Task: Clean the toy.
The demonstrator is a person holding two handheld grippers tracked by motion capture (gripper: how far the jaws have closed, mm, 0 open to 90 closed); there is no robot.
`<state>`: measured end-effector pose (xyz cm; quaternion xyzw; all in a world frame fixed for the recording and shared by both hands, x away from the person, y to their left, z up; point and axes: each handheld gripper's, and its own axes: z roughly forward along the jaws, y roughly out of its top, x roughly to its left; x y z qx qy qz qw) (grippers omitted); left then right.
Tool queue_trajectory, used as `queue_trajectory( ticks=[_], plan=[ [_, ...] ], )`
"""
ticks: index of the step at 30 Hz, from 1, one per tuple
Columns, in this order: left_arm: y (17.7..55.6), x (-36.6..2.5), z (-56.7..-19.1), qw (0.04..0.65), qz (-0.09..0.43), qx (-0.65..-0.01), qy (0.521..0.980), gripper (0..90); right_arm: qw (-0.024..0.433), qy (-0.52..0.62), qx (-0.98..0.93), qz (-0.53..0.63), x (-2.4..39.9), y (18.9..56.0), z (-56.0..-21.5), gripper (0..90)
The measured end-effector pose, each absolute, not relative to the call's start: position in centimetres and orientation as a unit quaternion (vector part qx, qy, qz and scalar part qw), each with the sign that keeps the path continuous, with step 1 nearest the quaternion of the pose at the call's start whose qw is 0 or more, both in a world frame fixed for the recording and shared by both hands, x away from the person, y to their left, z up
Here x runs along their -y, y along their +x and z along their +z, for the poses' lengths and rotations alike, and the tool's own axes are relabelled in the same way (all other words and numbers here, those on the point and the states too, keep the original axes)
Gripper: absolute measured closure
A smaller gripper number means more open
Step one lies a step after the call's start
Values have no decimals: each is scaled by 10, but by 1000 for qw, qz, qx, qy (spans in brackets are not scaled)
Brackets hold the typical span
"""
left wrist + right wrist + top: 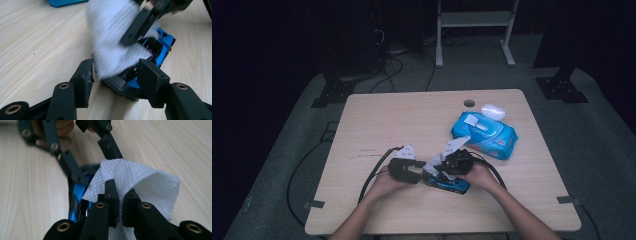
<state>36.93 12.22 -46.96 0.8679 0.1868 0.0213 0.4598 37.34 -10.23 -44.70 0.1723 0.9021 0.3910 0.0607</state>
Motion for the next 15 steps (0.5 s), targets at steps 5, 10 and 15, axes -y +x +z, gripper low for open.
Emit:
queue_trajectory(
  ticks=[5,10,15],
  plan=[
    [369,-123,-469,460,22,-185,868,465,53,170,-902,393,96,377,-448,843],
    [368,-121,-469,461,25,-178,869,463,63,192,-898,390,126,369,-446,842],
    [369,-122,-470,459,26,-180,869,456,66,206,-899,381,162,354,-449,842]
  ],
)
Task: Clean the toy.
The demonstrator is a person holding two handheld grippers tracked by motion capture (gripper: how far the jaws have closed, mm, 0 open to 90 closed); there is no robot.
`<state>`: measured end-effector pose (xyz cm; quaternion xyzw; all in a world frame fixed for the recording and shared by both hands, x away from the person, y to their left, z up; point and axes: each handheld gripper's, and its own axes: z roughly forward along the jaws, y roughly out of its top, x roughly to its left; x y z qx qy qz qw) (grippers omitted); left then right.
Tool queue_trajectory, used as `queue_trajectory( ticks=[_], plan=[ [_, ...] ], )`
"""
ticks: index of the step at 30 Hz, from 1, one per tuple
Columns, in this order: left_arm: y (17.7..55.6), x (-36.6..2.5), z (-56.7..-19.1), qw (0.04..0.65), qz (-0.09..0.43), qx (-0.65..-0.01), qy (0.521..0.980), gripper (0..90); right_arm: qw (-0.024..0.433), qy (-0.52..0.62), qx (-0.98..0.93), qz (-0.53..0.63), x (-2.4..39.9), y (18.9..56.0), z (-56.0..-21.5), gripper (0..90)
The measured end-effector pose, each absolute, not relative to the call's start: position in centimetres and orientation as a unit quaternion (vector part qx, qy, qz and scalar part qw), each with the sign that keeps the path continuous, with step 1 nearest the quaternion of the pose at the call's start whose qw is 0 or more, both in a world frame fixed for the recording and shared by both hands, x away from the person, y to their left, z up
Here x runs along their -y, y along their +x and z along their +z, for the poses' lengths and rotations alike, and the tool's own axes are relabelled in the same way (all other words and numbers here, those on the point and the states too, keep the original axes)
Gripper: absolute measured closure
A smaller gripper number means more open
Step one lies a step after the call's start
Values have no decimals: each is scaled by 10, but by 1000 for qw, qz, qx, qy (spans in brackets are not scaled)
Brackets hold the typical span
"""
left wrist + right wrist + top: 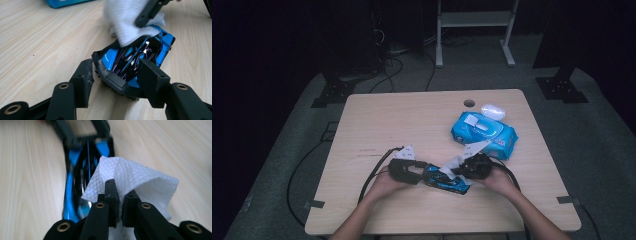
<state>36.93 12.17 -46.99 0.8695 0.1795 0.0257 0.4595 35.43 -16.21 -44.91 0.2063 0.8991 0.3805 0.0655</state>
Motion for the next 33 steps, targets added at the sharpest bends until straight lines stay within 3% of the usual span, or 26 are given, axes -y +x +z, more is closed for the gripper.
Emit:
queue_trajectory(
  ticks=[7,12,16,20,23,27,30,33],
  plan=[
    [370,-122,-471,463,24,-182,867,449,53,201,-905,372,190,328,-452,842],
    [370,-121,-471,465,22,-181,866,445,35,162,-909,381,173,317,-449,830],
    [369,-121,-470,457,31,-175,872,441,50,124,-921,367,147,323,-446,737],
    [369,-121,-470,460,30,-178,870,433,62,137,-916,372,156,319,-442,571],
    [370,-121,-470,459,32,-177,870,428,71,148,-911,379,173,312,-440,548],
    [369,-121,-469,456,37,-175,872,427,118,166,-897,392,192,304,-433,476],
    [369,-121,-469,457,36,-176,871,424,138,159,-885,415,191,305,-425,415],
    [369,-121,-469,457,35,-177,871,425,153,144,-886,414,178,313,-425,418]
  ],
)
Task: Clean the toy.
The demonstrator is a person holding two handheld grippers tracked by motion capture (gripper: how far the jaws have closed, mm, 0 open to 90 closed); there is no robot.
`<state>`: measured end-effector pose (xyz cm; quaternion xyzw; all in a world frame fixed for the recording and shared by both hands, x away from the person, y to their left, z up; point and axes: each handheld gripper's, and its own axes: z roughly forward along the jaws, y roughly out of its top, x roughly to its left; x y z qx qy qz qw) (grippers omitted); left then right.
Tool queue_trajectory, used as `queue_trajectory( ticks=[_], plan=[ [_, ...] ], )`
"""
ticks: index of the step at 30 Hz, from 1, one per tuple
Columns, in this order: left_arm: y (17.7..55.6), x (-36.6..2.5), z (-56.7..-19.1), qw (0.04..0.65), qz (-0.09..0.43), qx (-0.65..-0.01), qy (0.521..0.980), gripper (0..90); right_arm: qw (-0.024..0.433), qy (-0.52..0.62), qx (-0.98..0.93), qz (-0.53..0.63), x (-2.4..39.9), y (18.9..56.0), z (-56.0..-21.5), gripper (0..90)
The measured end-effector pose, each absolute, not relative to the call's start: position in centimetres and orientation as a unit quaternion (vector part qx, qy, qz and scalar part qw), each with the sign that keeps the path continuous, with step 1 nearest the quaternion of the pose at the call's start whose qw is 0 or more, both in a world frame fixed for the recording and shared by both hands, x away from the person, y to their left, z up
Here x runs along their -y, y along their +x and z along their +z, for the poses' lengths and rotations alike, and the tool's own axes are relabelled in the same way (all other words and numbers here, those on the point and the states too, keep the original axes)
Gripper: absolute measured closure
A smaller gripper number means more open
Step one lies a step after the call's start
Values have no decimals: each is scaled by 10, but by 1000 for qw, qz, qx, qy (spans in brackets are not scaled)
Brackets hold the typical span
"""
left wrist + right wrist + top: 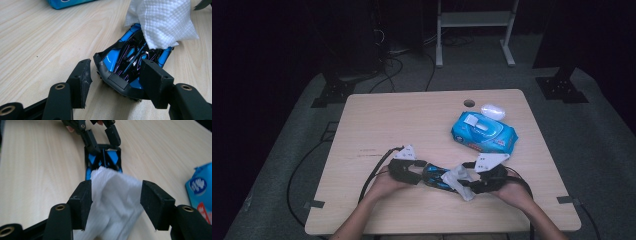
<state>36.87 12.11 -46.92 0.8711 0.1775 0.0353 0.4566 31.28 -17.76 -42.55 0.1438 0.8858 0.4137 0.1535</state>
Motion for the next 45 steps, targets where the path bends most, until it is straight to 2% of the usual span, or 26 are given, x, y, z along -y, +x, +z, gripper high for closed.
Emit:
queue_trajectory(
  ticks=[5,7,9,10,14,16,21,27,32,35,40,45],
  plan=[
    [370,-122,-470,462,24,-181,868,405,136,138,-897,397,158,325,-441,575],
    [371,-123,-470,470,12,-169,866,356,128,138,-903,387,156,327,-447,656],
    [368,-122,-470,461,11,-154,874,245,120,143,-898,399,158,325,-452,706],
    [366,-121,-471,454,14,-142,880,217,115,145,-896,403,160,325,-453,729],
    [361,-112,-476,417,33,-112,902,244,112,145,-898,400,163,324,-452,798],
    [360,-109,-477,410,36,-111,904,282,124,135,-901,393,160,322,-448,816],
    [360,-106,-478,414,31,-110,903,290,116,114,-907,387,143,324,-439,827],
    [360,-105,-478,415,31,-109,903,291,91,107,-908,395,104,344,-440,831],
    [359,-106,-476,410,32,-113,904,292,90,91,-910,394,76,346,-443,830],
    [359,-107,-475,413,34,-109,904,302,83,92,-912,391,81,343,-441,830],
    [359,-106,-475,415,34,-111,902,293,100,104,-909,390,104,336,-431,830],
    [359,-106,-475,414,33,-113,903,294,99,134,-903,397,105,347,-432,830]
  ],
)
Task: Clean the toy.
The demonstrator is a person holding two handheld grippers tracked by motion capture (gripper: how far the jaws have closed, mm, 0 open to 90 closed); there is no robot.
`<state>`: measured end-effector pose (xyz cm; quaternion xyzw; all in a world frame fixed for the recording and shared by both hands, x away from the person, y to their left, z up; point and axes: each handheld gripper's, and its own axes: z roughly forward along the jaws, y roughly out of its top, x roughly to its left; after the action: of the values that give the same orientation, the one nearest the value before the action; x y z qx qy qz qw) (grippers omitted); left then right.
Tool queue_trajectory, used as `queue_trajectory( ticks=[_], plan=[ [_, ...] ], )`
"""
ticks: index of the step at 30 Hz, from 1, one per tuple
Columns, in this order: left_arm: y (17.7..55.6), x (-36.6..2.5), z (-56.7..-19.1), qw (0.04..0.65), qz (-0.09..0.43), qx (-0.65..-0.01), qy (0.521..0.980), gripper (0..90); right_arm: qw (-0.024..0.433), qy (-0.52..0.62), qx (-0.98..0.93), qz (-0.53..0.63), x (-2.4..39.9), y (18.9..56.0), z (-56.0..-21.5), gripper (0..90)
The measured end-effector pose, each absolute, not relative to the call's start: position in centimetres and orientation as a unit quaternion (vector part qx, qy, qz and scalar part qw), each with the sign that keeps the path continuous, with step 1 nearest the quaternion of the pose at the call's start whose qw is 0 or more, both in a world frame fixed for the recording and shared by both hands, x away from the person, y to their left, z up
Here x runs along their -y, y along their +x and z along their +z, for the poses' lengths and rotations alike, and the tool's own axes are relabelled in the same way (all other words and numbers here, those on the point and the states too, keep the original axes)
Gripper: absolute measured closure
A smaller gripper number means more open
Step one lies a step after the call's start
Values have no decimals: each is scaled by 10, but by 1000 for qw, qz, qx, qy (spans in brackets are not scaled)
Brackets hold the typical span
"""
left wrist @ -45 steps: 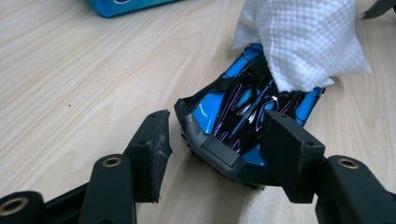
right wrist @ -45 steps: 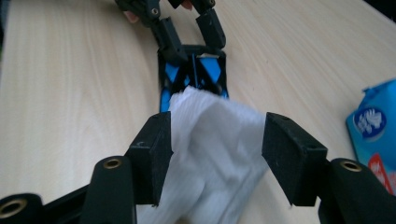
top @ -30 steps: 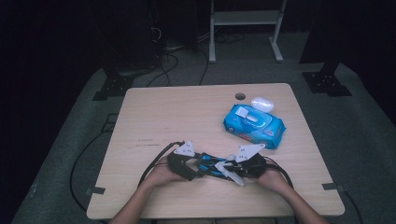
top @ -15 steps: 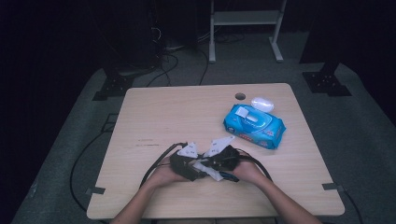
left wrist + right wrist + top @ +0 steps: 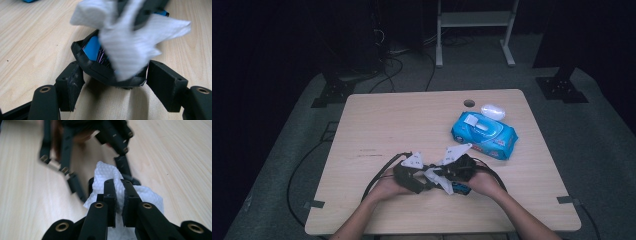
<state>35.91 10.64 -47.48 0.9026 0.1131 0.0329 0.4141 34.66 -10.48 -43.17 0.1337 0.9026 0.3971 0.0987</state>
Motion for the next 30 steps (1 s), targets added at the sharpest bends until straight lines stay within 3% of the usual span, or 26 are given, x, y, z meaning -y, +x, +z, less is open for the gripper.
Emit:
queue_trajectory(
  ticks=[9,20,23,30],
  plan=[
    [360,-110,-474,417,18,-117,901,342,96,169,-897,396,99,361,-442,830],
    [363,-116,-469,446,0,-133,885,281,86,205,-883,413,118,360,-449,826],
    [366,-121,-466,472,-2,-145,870,313,89,205,-880,418,116,359,-453,827],
    [372,-119,-470,463,7,-181,868,349,93,204,-874,431,121,356,-451,823]
  ],
)
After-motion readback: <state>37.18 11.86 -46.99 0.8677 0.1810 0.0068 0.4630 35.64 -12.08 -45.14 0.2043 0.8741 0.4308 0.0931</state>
